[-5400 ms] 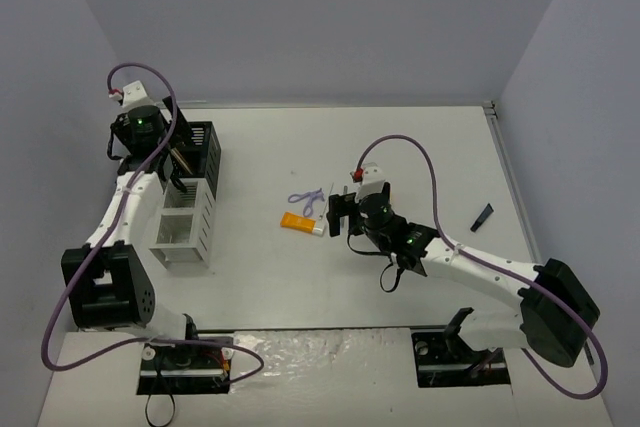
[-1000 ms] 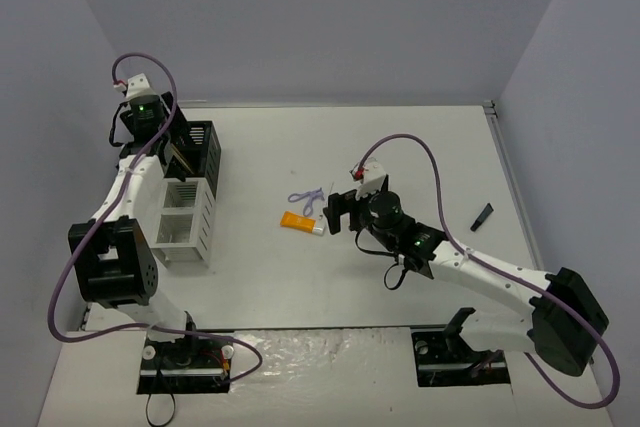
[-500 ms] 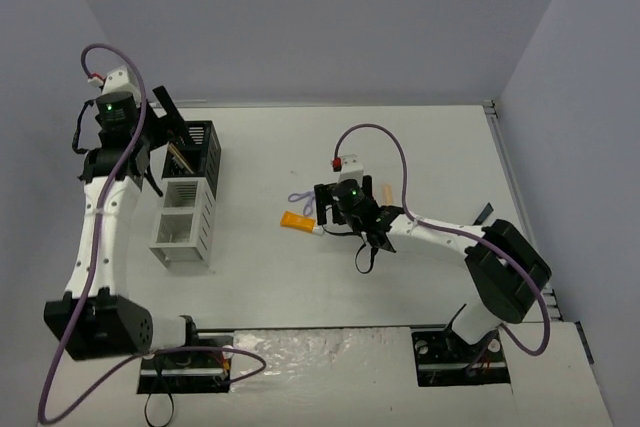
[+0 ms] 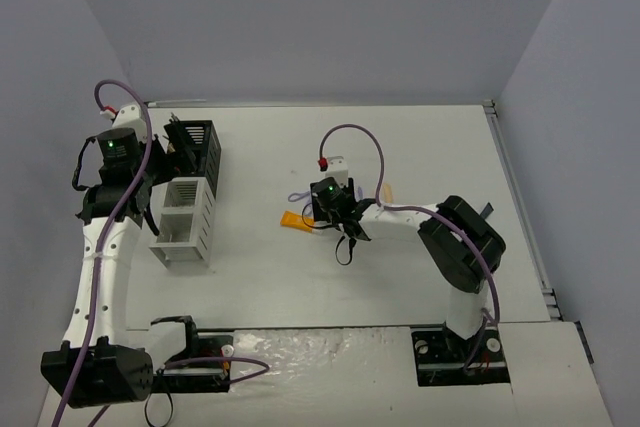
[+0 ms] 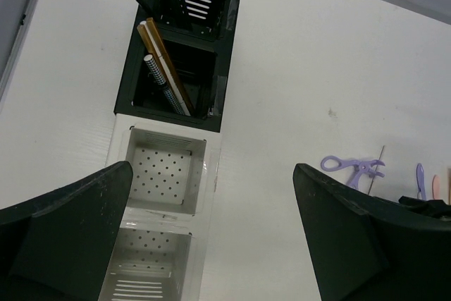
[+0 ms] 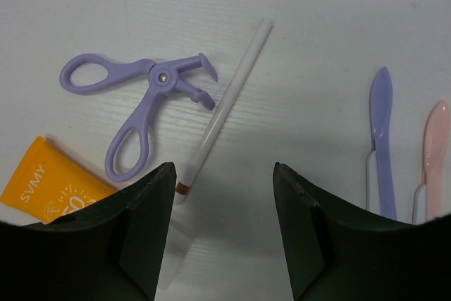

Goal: Organize the makeup

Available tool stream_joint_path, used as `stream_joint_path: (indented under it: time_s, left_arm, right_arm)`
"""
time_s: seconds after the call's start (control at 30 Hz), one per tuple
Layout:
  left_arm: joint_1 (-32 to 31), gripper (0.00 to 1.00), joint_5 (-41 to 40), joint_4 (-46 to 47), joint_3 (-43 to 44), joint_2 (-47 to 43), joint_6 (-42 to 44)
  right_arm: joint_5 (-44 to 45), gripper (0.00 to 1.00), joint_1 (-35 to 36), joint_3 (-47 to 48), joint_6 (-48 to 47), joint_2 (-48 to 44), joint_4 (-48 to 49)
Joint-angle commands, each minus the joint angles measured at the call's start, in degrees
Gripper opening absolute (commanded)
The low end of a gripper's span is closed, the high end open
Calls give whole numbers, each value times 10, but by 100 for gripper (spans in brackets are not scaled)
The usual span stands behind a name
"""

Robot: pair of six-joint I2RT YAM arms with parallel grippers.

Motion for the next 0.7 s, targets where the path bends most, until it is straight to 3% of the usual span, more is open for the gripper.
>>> stream_joint_path:
  time_s: [0.0, 0.33, 0.67]
  left_arm:
    - [6, 97, 22, 23, 23, -6, 3]
    - [14, 97, 33, 24, 21, -6, -3]
    - [15, 97, 52, 34, 17, -5, -17]
  right_arm:
    - [36, 53, -3, 32, 12, 23, 28]
    - [89, 42, -3, 33, 14, 50, -3]
    - [90, 2, -20, -17, 6, 3, -8]
